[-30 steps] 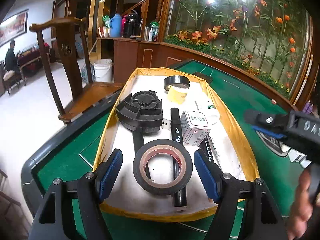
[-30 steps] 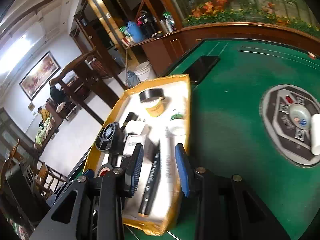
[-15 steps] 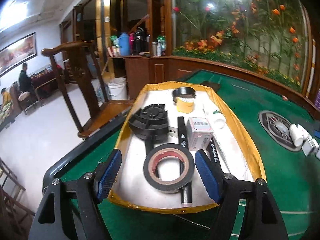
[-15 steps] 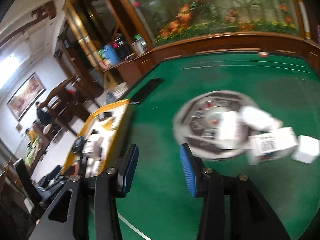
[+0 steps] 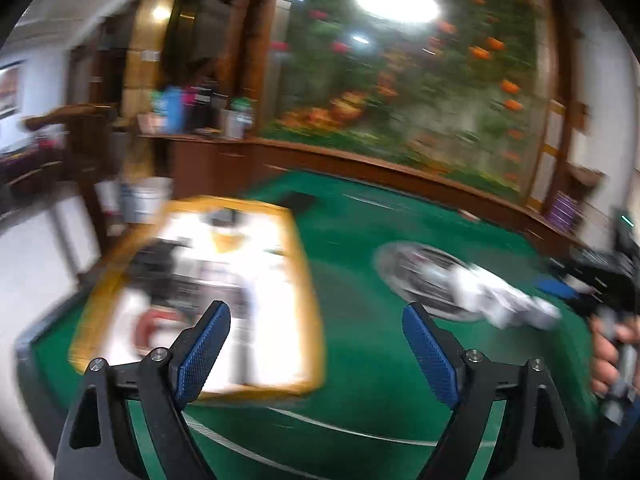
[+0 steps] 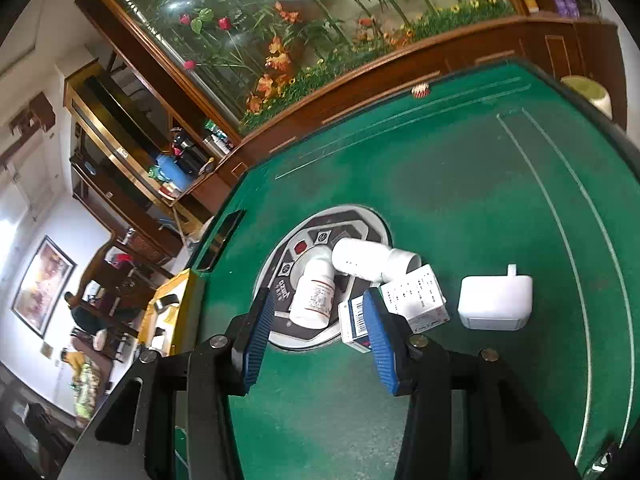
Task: Organize rigid objects
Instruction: 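Move both grippers back from the tray to the remaining items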
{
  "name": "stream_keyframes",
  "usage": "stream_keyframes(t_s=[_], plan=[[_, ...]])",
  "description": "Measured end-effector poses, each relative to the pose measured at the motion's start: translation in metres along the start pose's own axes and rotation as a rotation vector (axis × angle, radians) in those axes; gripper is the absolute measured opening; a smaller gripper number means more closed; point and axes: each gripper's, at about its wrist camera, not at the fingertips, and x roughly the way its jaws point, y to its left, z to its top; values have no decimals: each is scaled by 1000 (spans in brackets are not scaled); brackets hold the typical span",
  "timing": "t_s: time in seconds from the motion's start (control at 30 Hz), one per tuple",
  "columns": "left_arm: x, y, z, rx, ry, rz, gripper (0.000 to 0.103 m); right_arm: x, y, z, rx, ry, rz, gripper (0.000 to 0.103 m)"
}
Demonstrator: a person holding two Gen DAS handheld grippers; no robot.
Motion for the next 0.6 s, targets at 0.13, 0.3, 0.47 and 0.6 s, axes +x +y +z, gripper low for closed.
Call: stream_keyframes(t_s=[0.13,0.3,0.47,0.6], plan=[[24,-40,-14,71,137,-155,91,5,-3,-1,-2,1,-19,45],[43,-50,-22,67,251,-219,91,7,-27,10,23,-81,-230,52],[43,-53,-23,79,268,-240,91,31,-48,17,32,-84,-290,52],[40,-52,-28,83,278,-237,91,42,-36,12,-35,-10,-211,53]])
